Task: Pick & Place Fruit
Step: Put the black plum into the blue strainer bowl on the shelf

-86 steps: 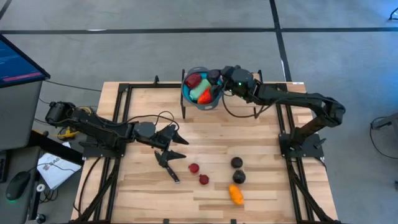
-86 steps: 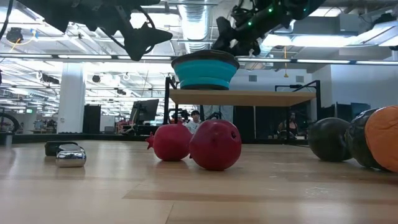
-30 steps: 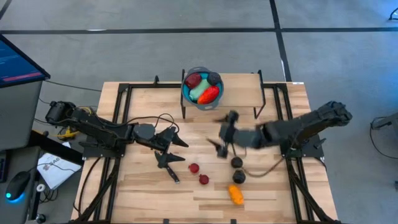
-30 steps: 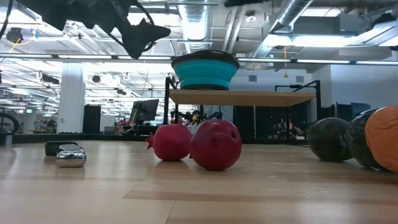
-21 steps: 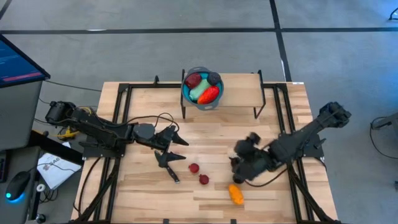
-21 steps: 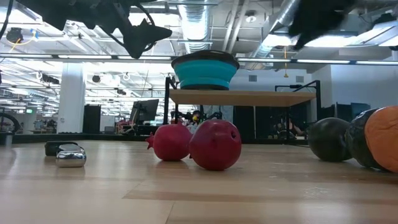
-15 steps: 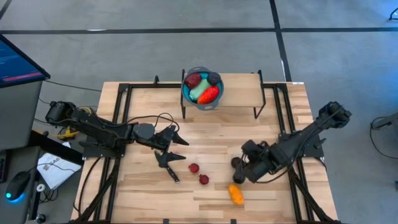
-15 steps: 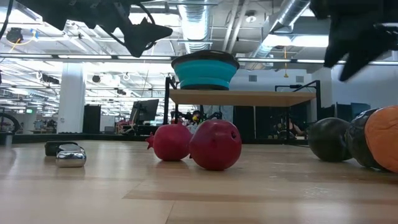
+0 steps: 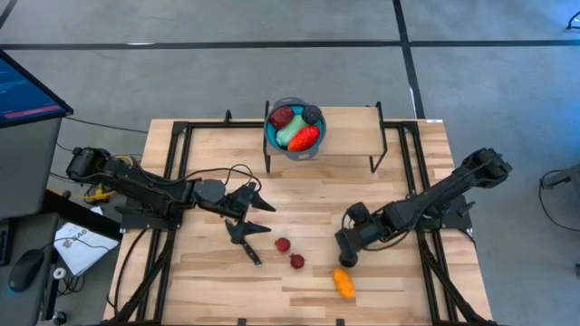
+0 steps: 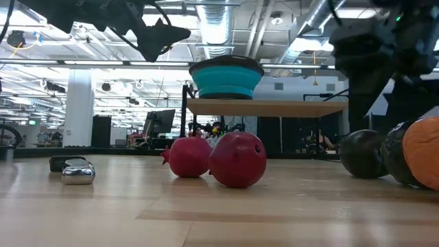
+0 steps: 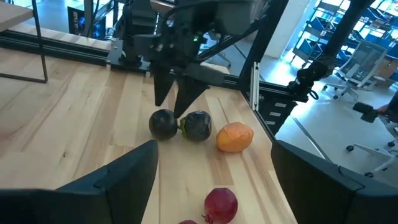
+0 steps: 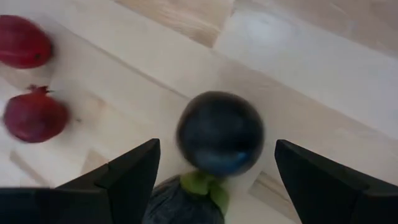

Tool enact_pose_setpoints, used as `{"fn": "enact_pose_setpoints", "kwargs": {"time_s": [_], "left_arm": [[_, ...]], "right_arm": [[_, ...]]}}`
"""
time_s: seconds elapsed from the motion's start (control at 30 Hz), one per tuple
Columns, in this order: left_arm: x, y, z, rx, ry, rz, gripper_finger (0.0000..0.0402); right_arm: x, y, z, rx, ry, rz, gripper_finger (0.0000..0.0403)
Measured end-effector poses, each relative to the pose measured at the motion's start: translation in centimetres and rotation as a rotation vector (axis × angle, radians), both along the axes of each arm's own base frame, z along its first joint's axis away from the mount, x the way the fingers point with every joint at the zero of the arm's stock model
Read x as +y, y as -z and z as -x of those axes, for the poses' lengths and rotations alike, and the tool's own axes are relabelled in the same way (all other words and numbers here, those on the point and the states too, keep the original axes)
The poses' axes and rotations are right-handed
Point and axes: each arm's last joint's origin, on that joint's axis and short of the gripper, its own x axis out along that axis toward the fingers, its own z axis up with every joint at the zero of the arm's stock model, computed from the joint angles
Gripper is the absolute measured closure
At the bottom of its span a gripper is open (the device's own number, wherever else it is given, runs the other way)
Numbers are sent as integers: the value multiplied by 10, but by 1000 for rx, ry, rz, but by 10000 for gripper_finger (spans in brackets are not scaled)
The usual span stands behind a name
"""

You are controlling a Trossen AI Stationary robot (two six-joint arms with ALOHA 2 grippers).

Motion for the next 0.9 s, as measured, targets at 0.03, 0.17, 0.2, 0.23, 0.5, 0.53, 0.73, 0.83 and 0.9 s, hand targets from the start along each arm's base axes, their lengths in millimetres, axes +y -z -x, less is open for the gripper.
{"fn": "enact_pose_setpoints", "kwargs": {"time_s": [0.03, 0.17, 0.2, 0.23, 0.5, 0.53, 0.73, 0.83, 0.9], "left_arm": [[0, 0, 0, 1, 0, 1, 97], [0, 0, 0, 2, 0, 2, 97], [0, 0, 0, 2, 0, 2, 97], [0, 0, 0, 2, 0, 2, 97], [0, 0, 0, 0, 0, 3, 97], [0, 0, 0, 0, 0, 3, 97], [0, -1, 0, -7, 0, 4, 97], [0, -1, 0, -11, 1, 5, 97], [0, -1, 0, -12, 1, 4, 97]], "right_arm": [[-2, 2, 0, 9, 6, -9, 91], [-9, 10, -4, 10, 17, -28, 91], [-9, 10, -4, 6, 16, -33, 91], [-9, 11, -5, -7, 9, -47, 91], [-10, 35, -18, 49, -23, -75, 91], [-10, 39, -21, 49, -35, -74, 91], [-8, 48, -29, 58, -79, -50, 111], [-8, 46, -31, 42, -89, -47, 134], [-7, 42, -32, 7, -108, -50, 150]]}}
